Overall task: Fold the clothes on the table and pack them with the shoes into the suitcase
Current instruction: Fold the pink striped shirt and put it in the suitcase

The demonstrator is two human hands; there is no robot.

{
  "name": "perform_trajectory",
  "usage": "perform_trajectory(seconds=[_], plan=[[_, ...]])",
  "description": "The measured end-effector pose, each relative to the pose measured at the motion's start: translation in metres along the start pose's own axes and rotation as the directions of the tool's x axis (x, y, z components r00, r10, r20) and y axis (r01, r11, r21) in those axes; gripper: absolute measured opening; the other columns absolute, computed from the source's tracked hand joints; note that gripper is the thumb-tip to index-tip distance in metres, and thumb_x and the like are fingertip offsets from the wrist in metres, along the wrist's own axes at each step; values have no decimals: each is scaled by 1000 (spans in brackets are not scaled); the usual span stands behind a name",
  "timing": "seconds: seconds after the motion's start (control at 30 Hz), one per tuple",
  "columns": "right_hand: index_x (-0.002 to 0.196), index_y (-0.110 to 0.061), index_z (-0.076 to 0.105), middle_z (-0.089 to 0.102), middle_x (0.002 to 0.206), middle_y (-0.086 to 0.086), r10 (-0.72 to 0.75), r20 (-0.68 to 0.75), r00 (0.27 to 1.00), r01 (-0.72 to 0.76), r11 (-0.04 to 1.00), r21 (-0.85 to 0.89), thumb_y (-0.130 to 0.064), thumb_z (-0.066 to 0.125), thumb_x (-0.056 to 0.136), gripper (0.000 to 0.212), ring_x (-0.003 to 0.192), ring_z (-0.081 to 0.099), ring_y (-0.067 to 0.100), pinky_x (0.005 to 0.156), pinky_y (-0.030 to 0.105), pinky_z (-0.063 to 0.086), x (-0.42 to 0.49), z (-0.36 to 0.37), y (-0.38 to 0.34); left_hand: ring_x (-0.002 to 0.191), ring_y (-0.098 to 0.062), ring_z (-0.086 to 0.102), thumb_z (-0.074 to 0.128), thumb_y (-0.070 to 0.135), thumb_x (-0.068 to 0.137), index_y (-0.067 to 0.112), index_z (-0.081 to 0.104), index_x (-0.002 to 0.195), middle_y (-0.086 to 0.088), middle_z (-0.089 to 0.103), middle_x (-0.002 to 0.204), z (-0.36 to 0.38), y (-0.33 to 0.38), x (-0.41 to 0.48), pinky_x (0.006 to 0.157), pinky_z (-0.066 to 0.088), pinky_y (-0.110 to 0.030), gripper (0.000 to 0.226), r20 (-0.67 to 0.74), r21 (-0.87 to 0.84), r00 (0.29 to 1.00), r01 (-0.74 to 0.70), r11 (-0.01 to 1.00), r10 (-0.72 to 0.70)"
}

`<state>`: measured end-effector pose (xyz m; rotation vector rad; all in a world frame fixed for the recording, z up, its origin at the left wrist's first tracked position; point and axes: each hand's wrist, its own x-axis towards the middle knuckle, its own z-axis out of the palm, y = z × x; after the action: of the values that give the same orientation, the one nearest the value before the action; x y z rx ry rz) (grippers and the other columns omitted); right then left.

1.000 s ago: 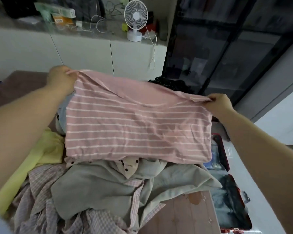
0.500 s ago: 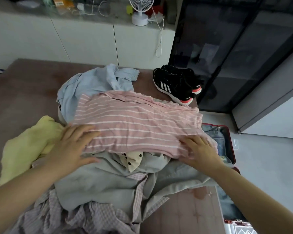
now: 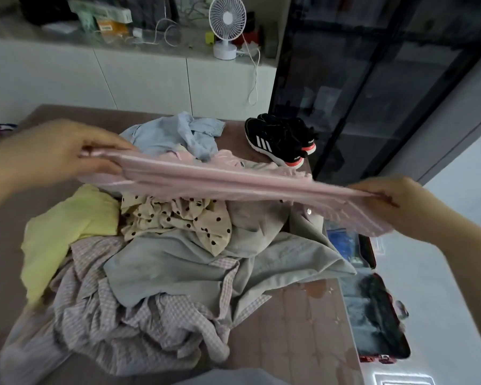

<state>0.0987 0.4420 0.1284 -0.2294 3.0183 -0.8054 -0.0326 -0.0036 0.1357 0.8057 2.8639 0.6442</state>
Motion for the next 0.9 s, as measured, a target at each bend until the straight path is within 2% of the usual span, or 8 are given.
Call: perform_trajectory(seconds=[0.1,0.23,0.33,0.47,0.6,0.7,0.77,0.9], plan=[[76,-60,63,58,78,-43,21,288,957,-7,999,-50,-32,51,87,32,81,53,-20,70,-2,38,-28,8,-5,85,-3,67,45,89,55,51,65,95,22,70,86,23,-7,-26,80,54,-33,59,315,29,948,33,999,-41],[71,-48,59,61,75,-30,97,619,779,2,988,-157,-28,51,94,31,70,56,-9,64,8,40,-57,67,12,87,-7,64,62,36,76,43,64,93,19,69,90,99,-4,-63,82,50,-26,18,632,146,766,34,989,-120],[64,-35,52,56,66,-12,123,696,707,-4,985,-170,-21,50,93,32,56,47,-11,60,10,37,-71,116,20,83,-2,59,62,28,81,34,63,91,12,66,95,137,-2,-82,79,46,-22,12,731,190,664,21,982,-156],[72,-39,54,55,77,-18,188,646,740,-38,970,-238,-21,44,94,30,71,48,-1,74,15,42,-83,166,33,100,1,54,57,38,87,43,52,120,19,59,116,150,10,-91,83,43,-18,34,662,325,727,-59,944,-182],[112,-30,62,61,113,-13,166,608,776,-60,980,-191,-41,55,89,27,95,55,2,88,18,45,-72,171,28,89,7,57,51,70,73,54,51,102,27,60,102,137,8,-82,79,48,-17,33,626,189,766,34,981,-147],[117,-28,59,54,121,-11,114,362,925,-80,991,-107,-43,59,86,34,108,53,7,97,26,44,-43,163,20,102,-8,57,64,38,82,42,55,111,17,57,113,129,2,-55,86,41,-14,30,262,93,963,36,995,-59],[129,-23,51,49,131,-4,70,166,984,-45,988,-150,-36,63,85,47,122,45,16,105,33,36,-17,164,22,120,-24,50,70,16,80,18,51,130,-3,52,132,134,-4,-29,99,36,-29,53,49,160,998,-40,986,33],[145,-16,18,28,149,3,208,162,965,-143,928,-343,-39,66,80,84,138,24,23,114,35,17,26,172,37,136,-23,30,66,34,83,21,22,146,1,25,152,144,-7,10,110,21,-34,78,104,339,992,27,941,-66]])
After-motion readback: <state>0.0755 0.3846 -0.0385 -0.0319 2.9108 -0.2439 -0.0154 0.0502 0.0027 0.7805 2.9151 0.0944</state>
